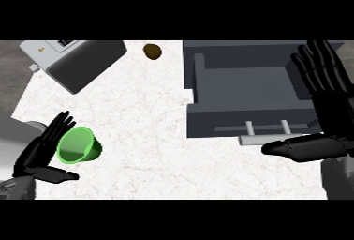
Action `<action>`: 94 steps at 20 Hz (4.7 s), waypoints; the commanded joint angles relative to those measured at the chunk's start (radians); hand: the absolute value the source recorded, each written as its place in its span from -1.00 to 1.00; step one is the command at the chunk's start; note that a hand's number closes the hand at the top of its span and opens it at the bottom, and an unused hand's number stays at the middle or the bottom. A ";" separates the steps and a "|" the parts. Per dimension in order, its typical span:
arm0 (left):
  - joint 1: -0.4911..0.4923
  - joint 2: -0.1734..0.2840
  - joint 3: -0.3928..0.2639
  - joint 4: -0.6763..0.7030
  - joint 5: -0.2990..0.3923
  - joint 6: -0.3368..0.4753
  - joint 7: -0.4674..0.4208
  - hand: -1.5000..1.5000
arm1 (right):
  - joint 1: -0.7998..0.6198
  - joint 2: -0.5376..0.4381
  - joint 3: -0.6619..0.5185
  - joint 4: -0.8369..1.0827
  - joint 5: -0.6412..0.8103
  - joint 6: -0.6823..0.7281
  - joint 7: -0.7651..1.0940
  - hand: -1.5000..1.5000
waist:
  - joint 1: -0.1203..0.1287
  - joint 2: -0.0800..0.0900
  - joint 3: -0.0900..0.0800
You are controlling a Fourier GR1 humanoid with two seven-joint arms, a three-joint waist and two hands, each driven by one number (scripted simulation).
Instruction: Pick up the cup, place it into the drawer and close the drawer
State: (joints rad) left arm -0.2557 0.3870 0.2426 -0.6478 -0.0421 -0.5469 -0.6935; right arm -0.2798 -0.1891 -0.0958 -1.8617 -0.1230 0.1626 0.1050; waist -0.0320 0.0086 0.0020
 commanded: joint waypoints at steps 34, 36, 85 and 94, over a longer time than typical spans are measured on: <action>-0.190 -0.166 0.028 0.311 -0.018 0.417 -0.472 1.00 | -0.016 -0.018 -0.002 -0.004 0.002 0.009 0.046 -1.00 | 0.001 0.004 -0.008; -0.189 -0.217 0.093 0.310 0.031 0.553 -0.451 1.00 | -0.028 -0.037 -0.050 0.032 -0.032 0.029 0.004 -1.00 | 0.011 0.005 -0.006; -1.121 -0.387 -0.461 0.345 0.307 0.828 0.491 1.00 | -0.079 -0.028 -0.030 0.078 -0.020 0.049 -0.003 -1.00 | -0.095 0.022 0.000; -1.046 -0.387 -0.577 0.361 0.344 0.823 0.457 -1.00 | -0.127 -0.037 -0.012 0.087 -0.031 0.084 -0.025 -1.00 | -0.183 0.043 0.000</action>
State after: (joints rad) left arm -1.3296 0.0003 -0.2953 -0.2856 0.2803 0.2629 -0.2151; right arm -0.3766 -0.2179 -0.1147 -1.7770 -0.1398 0.2279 0.0736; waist -0.1728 0.0418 0.0026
